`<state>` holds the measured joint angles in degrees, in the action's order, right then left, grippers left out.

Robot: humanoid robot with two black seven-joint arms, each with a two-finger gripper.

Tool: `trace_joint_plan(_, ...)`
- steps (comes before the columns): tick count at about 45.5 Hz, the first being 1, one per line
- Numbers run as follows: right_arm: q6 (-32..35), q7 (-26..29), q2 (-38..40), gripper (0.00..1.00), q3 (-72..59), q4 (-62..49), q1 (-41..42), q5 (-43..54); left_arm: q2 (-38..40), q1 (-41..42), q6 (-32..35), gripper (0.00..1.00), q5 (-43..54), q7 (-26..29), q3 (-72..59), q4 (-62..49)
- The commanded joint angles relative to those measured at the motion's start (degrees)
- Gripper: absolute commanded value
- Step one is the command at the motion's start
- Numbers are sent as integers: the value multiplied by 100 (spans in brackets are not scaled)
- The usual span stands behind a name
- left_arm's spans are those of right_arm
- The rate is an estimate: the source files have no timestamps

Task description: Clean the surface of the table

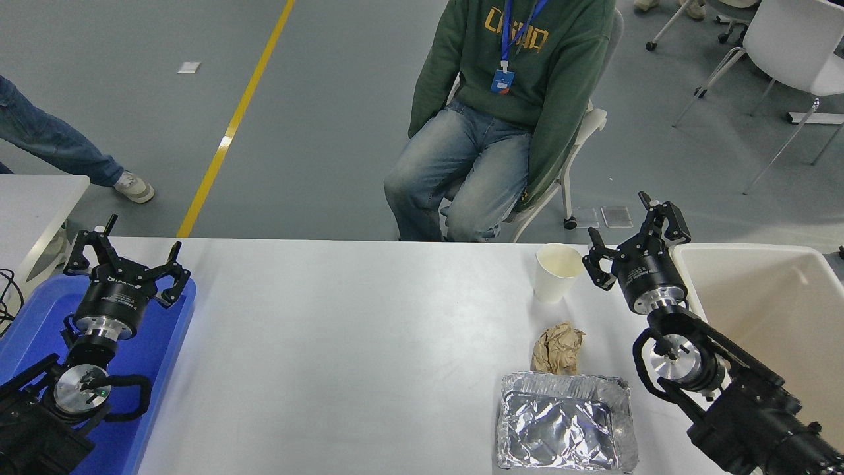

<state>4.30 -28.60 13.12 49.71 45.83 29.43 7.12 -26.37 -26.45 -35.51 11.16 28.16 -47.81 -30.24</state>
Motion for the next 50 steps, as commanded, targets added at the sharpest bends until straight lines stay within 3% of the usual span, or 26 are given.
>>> trace_joint_plan(1, 18, -14, 50, 100, 4, 5, -86, 0, 0, 0, 0, 100, 0, 6, 0, 0)
trace_joint_plan(50, 10, 4, 120, 100, -40, 23, 28, 0, 0, 0, 0, 100, 9, -3, -9, 0)
